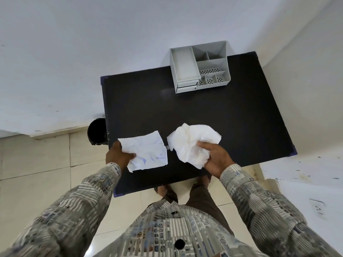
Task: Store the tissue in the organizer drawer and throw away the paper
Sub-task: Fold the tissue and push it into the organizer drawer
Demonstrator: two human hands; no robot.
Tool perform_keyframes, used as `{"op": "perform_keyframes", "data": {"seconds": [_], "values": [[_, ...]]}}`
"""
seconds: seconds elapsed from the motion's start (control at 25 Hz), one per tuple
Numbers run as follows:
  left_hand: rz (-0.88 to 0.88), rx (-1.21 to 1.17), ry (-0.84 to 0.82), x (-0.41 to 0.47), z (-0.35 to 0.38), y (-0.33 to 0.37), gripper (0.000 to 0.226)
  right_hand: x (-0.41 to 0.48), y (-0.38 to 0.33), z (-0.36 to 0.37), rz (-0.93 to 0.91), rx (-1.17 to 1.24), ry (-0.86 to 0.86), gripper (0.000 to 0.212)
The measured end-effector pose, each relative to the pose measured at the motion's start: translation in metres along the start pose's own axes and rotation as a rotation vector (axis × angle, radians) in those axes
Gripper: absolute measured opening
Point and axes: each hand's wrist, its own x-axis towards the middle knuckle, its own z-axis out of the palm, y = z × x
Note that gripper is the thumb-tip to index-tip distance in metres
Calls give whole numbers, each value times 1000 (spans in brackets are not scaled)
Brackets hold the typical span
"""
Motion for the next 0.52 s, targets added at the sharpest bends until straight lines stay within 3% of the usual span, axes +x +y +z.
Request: {"op": "perform_keyframes", "data": {"seconds": [0.16,0.28,0.36,0.44,0.52], "values": [[-34,-29,136,-12,9,21,118,-13,-20,12,-89,-123,10,26],[282,-9,132,-25,17,50,96,-23,-42,22,-152,-338,19,31],[398,-99,-91,-30,17,78,90,-31,-64,29,-198,-557,-2,29],[449,-158,-419,-44,9,108,96,-43,-92,38,-240,-835,-45,27],[512,-141,-615,-64,6,131,93,-53,-119,49,-240,-1107,-151,26]]}}
